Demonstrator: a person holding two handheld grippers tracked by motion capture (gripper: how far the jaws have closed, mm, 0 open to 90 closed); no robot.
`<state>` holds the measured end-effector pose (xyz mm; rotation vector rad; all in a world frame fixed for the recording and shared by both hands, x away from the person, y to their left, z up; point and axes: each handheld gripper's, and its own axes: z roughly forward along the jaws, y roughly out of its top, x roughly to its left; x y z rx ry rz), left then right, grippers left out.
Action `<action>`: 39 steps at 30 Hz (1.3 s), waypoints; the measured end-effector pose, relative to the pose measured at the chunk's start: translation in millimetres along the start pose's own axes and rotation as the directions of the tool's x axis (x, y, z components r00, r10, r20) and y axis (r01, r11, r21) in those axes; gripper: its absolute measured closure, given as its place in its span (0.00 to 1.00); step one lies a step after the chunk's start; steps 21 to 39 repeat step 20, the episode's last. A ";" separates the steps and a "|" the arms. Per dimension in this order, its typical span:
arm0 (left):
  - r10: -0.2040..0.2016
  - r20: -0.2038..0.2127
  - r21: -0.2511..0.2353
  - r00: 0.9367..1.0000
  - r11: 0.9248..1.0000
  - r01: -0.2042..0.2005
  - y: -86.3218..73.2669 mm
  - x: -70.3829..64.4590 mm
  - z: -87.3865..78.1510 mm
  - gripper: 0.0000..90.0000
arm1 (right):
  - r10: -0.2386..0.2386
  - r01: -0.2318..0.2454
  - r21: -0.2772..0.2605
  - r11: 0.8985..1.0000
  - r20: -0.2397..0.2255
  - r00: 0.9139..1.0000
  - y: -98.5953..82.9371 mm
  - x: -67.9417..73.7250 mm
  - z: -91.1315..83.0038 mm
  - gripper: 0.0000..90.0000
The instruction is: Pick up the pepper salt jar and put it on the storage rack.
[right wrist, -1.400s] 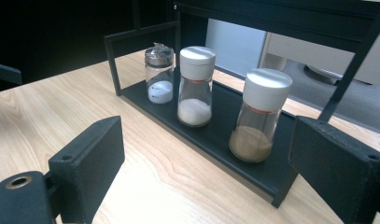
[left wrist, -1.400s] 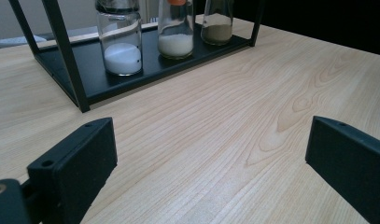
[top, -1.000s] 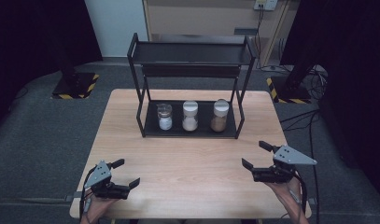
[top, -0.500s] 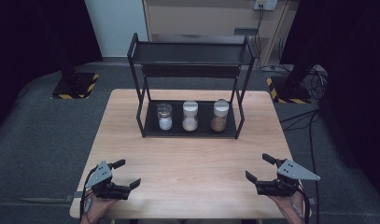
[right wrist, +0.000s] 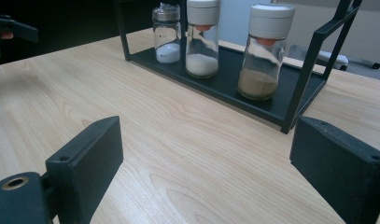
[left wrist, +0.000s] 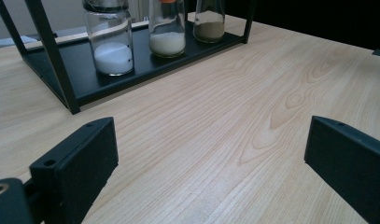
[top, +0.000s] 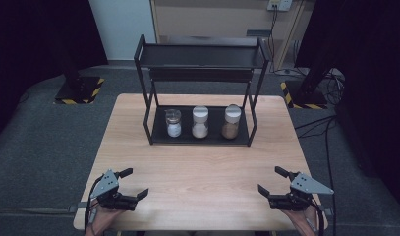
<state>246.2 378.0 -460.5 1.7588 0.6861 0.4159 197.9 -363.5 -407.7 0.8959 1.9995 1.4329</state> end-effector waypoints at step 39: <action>0.006 0.011 -0.002 1.000 1.000 -0.006 0.0 0.8 1.1 0.02 | -0.002 0.002 0.013 1.000 -0.003 1.000 -4.9 -2.6 1.5 0.10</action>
